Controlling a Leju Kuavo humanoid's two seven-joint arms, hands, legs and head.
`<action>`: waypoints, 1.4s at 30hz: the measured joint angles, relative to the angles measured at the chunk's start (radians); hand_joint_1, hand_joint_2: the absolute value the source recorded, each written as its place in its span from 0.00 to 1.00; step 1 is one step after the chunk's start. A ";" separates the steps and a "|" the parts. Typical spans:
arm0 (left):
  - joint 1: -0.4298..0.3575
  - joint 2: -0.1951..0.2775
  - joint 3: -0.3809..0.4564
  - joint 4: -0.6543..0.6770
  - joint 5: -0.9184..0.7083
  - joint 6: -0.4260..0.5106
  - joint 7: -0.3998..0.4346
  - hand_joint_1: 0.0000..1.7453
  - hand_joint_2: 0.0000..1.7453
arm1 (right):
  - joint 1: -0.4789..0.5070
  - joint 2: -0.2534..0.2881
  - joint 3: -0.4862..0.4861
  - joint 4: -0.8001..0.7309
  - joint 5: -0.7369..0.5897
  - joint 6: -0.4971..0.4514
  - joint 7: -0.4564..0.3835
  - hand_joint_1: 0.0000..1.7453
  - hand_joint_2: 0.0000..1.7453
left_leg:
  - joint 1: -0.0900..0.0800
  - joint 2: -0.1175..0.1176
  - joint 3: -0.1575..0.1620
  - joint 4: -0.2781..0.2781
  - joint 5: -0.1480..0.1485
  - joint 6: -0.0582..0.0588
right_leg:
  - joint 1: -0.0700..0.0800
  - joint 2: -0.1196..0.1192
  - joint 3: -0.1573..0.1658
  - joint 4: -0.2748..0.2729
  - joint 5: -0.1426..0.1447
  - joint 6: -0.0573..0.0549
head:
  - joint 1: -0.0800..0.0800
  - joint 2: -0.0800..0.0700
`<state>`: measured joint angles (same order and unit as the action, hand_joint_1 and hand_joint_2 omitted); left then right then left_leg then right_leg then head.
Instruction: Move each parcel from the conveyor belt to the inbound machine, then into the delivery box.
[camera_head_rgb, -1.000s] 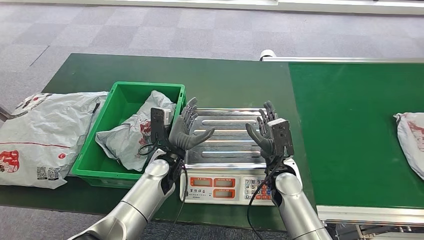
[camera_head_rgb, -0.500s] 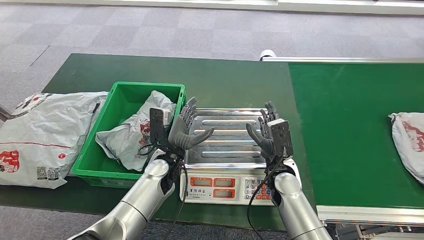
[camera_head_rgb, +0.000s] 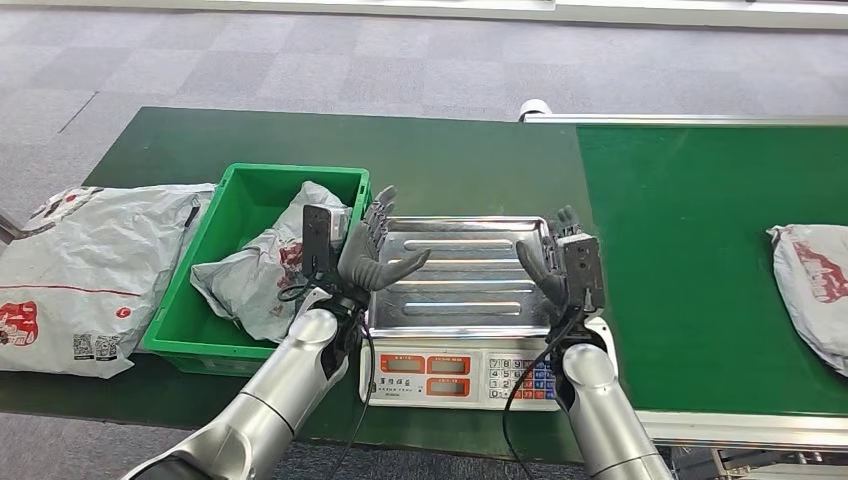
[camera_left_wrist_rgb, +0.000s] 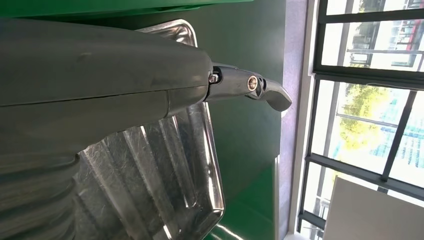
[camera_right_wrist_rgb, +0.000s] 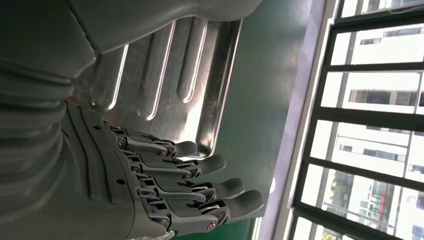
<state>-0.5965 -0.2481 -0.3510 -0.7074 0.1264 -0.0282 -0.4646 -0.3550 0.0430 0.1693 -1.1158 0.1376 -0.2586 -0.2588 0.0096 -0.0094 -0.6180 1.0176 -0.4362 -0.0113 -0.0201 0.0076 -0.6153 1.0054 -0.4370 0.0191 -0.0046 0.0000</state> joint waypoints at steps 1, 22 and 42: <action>-0.001 -0.001 0.000 0.000 0.000 0.000 0.000 0.00 1.00 | 0.000 -0.007 -0.010 0.000 0.008 0.001 0.006 0.00 1.00 | 0.000 0.000 0.000 0.000 0.000 0.000 | 0.000 0.000 0.000 0.000 0.000 0.000 | 0.000 0.000; 0.030 0.012 0.000 -0.027 0.008 -0.003 -0.004 0.00 1.00 | -0.012 -0.168 -0.151 0.026 0.221 -0.010 0.054 0.00 1.00 | 0.000 -0.001 0.000 0.000 -0.001 0.001 | 0.000 -0.001 0.000 0.000 0.000 0.000 | 0.000 0.000; 0.080 0.032 0.000 -0.098 0.034 0.002 0.015 0.00 1.00 | -0.028 -0.291 -0.238 0.129 0.428 -0.128 0.152 0.00 1.00 | 0.000 -0.002 0.000 0.000 -0.001 0.001 | -0.001 -0.001 0.001 -0.001 0.000 0.001 | 0.000 0.000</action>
<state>-0.5163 -0.2161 -0.3510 -0.8052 0.1601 -0.0262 -0.4499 -0.3831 -0.2475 -0.0683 -0.9865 0.5655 -0.3867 -0.1068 0.0091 -0.0110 -0.6183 1.0176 -0.4371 -0.0102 -0.0208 0.0061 -0.6144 1.0046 -0.4374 0.0197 -0.0046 0.0000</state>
